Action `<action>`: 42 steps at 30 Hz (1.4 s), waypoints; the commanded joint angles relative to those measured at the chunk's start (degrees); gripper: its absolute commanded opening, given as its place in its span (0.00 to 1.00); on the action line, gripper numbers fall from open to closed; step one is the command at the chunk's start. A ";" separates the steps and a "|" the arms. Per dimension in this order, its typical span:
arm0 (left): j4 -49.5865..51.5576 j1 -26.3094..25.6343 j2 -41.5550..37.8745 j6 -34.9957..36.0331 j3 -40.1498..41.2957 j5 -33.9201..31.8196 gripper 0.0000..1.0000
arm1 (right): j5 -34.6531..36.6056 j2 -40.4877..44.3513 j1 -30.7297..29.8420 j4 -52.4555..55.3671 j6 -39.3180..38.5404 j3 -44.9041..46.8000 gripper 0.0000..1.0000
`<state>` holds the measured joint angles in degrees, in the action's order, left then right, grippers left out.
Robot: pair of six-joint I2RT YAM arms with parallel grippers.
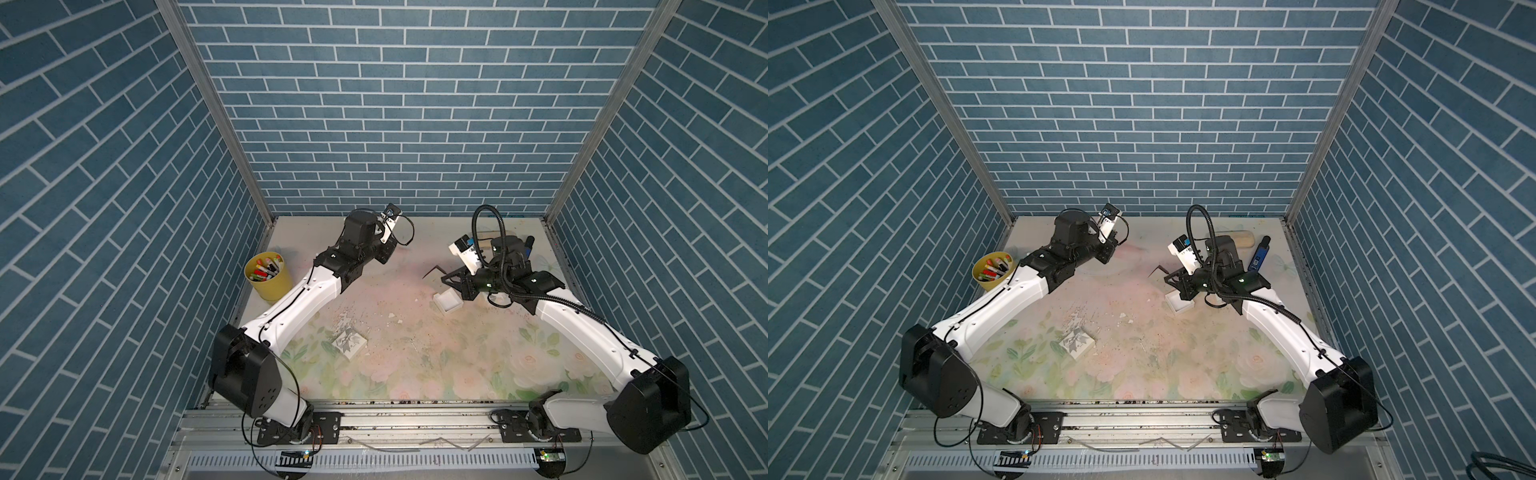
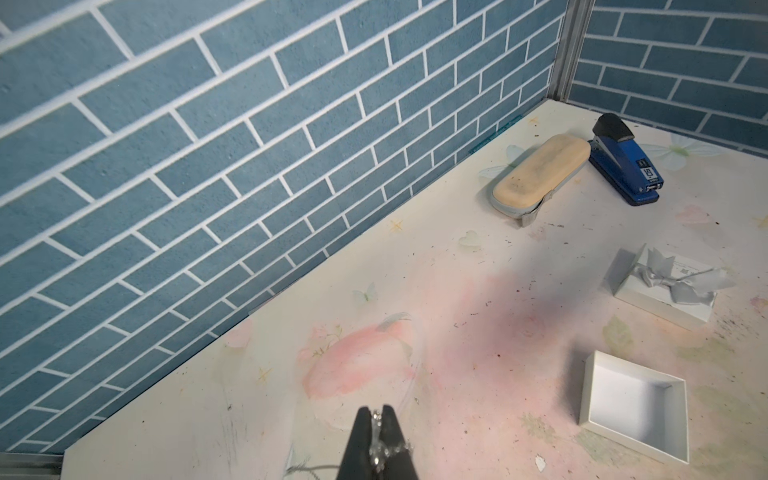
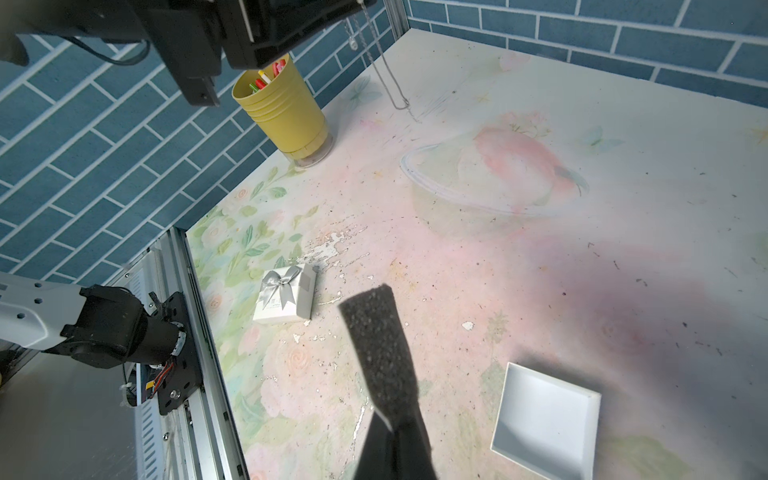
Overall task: Take the necklace out of the lift-off lid jewelry box
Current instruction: Pick up the necklace from the inner lining, then place the necklace at the center of the board.
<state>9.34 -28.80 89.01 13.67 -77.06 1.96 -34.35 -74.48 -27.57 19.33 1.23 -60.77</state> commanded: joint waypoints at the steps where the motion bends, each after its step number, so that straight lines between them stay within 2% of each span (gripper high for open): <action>1: 0.65 0.67 4.50 -1.06 -4.13 2.79 0.06 | -0.24 -1.04 0.58 -0.74 1.42 1.50 0.00; 6: -0.11 0.93 11.46 -3.14 -10.67 4.96 0.06 | 0.88 -2.68 1.47 -2.54 5.83 3.65 0.00; 11: -2.59 3.09 14.77 -6.64 -11.26 7.33 0.06 | 4.22 -3.04 2.58 -2.51 8.29 5.25 0.00; 17: -7.09 7.95 14.53 -11.47 -3.26 11.73 0.07 | 7.78 -3.97 4.31 -2.72 11.51 6.71 0.00; 24: -10.04 15.11 13.75 -14.18 8.59 14.97 0.07 | 9.58 -8.29 5.08 -0.48 15.01 4.15 0.00; 30: -8.46 18.56 10.27 -15.93 15.10 12.05 0.09 | 10.05 -9.24 5.16 -0.05 16.33 3.91 0.00; 33: -5.74 18.77 7.69 -17.51 17.06 6.97 0.10 | 10.57 -9.53 5.16 0.86 16.68 3.38 0.00; 35: -3.65 19.08 6.19 -19.32 18.34 5.28 0.17 | 11.18 -9.88 5.11 1.97 16.76 2.87 0.00; 38: -1.30 19.22 3.95 -21.30 20.59 3.36 0.32 | 11.58 -10.41 5.30 2.98 17.18 2.41 0.00; 42: 0.85 20.06 0.99 -22.88 22.69 1.26 0.46 | 10.42 -10.75 6.16 2.84 18.92 2.26 0.00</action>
<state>6.37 -9.69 91.35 -7.03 -55.94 6.11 -23.79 -84.44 -22.13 20.34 17.30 -56.82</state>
